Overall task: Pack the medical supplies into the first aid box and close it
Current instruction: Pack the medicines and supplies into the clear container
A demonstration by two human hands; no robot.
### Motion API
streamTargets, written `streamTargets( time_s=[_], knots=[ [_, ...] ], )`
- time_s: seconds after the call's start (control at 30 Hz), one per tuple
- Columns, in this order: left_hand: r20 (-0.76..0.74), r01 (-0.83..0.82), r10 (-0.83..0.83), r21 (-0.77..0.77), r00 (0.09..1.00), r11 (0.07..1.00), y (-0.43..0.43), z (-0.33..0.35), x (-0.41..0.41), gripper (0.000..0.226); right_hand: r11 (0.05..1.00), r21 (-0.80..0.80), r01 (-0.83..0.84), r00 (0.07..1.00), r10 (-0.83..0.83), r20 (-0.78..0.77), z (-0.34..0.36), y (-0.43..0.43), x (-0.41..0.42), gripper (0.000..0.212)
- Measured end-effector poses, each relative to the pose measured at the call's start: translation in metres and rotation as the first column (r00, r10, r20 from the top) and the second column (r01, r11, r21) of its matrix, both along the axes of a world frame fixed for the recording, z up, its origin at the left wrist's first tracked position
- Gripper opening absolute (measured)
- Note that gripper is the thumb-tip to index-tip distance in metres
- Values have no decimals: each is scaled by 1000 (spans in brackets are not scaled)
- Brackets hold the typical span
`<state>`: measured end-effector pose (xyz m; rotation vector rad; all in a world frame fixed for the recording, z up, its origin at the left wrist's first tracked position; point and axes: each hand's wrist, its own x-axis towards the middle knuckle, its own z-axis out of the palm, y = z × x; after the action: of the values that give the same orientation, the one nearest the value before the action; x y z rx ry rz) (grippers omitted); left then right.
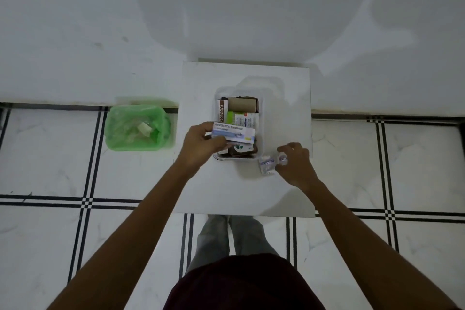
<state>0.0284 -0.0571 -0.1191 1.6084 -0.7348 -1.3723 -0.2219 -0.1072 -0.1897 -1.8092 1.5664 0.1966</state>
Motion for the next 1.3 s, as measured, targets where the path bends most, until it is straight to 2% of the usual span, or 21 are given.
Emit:
streamTargets(
  time_s=[0.07,0.13,0.23,0.3,0.43,0.5,0.57,0.67,0.77,0.87,0.97,1.07,1.2,1.23,1.3],
  knots=[
    [125,115,-115,8,986,993,-3,-10,-14,25,986,30,-161,983,163,-79,-8,6,-7,58],
    [247,190,-188,13,951,982,-4,-18,-22,16,962,-30,-271,953,264,-147,-13,9,-10,62],
    [401,236,-226,25,888,971,-5,-20,-26,11,923,-99,-372,904,335,-265,-13,0,-9,59],
    [518,308,-268,10,812,951,-5,-20,-24,12,911,-104,-398,877,346,-334,-12,-10,-6,49],
    [739,532,-355,-6,573,847,-1,-23,-16,16,929,-133,-345,895,283,-346,-3,-24,0,28],
    [793,542,-323,-11,517,841,1,-23,-17,20,961,-77,-267,921,231,-314,5,-29,-2,24],
    [833,533,-249,-64,494,844,3,-20,-18,16,986,-38,-162,968,152,-199,21,-36,-9,22],
    [820,411,-97,-178,564,894,3,-16,-11,9,999,-17,-36,996,37,76,56,-47,-19,17],
    [765,197,61,-241,641,950,6,-15,1,7,1000,-22,-13,965,18,260,92,-49,-12,14],
    [683,56,106,-211,723,976,13,-17,8,6,997,-50,-65,911,80,405,105,-49,18,26],
    [569,-35,111,-144,815,989,21,-19,6,10,966,-142,-215,873,255,415,91,-47,54,20],
    [512,-93,124,-86,850,992,26,-23,5,21,968,-91,-235,875,251,414,77,-44,77,21],
    [476,-66,58,0,878,998,28,-29,12,27,973,-53,-224,916,229,331,58,-31,91,19],
    [466,-59,45,16,883,998,29,-29,13,27,972,-106,-212,928,234,288,55,-25,92,19],
    [460,-36,16,35,888,999,29,-28,13,28,911,-334,-241,946,298,130,47,-12,93,19]
  ],
)
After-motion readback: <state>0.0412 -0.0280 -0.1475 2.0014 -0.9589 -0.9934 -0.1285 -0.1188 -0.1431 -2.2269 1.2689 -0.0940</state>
